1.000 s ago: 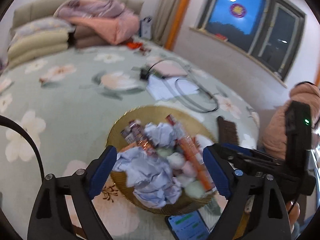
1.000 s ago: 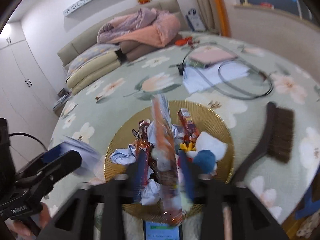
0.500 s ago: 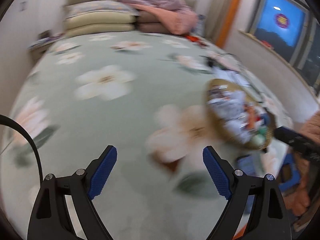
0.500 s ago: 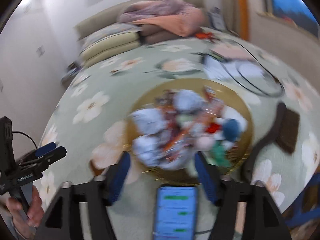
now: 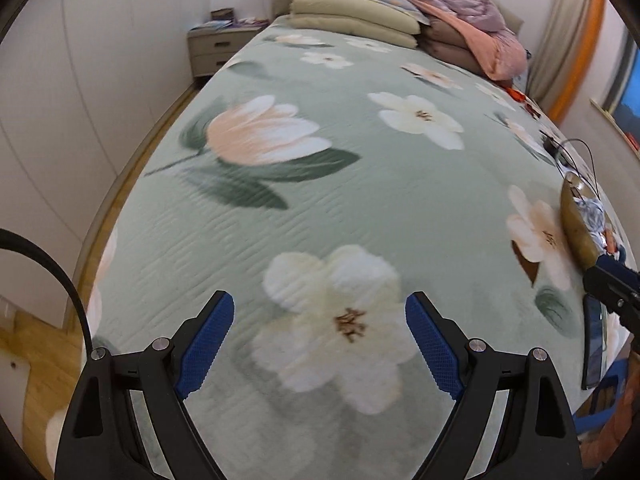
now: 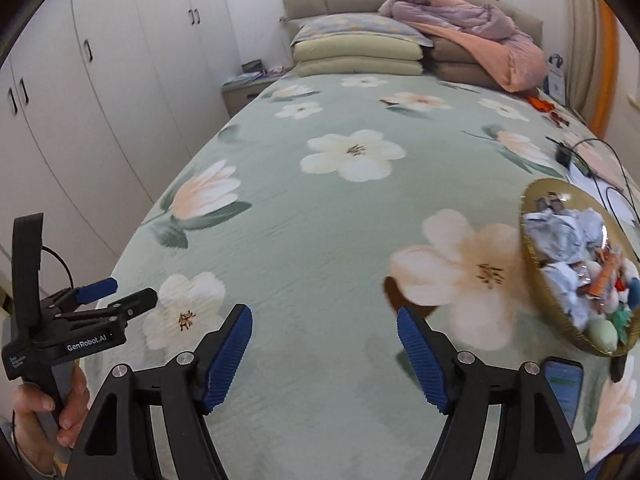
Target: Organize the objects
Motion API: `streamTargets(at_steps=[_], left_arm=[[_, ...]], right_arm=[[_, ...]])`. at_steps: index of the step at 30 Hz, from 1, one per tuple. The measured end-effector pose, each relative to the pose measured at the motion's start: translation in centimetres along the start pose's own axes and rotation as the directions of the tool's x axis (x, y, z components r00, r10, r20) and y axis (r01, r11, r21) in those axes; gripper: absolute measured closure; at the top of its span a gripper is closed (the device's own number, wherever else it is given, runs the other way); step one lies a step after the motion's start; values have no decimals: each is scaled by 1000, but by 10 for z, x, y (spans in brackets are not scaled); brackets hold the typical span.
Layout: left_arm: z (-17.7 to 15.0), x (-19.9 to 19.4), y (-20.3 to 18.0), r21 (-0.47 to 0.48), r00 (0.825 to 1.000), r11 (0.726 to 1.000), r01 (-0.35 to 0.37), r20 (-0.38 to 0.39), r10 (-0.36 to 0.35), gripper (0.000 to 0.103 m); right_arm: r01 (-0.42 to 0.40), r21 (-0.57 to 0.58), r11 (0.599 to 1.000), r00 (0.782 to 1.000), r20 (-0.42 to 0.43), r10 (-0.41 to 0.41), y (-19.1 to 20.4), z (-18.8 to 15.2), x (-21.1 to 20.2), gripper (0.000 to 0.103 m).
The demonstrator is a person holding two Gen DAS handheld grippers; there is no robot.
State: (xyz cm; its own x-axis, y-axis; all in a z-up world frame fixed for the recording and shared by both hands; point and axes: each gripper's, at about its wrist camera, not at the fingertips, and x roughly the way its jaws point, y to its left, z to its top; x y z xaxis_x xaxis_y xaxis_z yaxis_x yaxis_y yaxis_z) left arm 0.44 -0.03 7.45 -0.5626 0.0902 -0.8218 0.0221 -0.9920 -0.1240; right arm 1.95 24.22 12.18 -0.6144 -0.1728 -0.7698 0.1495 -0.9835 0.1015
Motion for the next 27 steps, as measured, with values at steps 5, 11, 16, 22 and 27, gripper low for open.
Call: streamTargets(at_steps=[5,11,16,22,27], left_arm=[[-17,37,8,-28,998,998,-53,15,53,16],[-8,77,13,-23,989,989,-147,5,148,0],[-9,83,9,0,980,980,-198,26,198,0],[-5,87,13,-11,981,982,-188,44,188,0],[-6,87,15,-8,982,984,-179,55,179,0]], right_arm=[[15,21,1000,999,-47,-14,11,-7,41,26],[95,-30,995,991,-95,-98,11,-42,122,24],[113,73,991,990,-93,-106,-4,-39,134,0],[127,94,987,988,-103,-117,-7,-25,149,0],[158,120,980,987,-23,-156,-2,-37,140,0]])
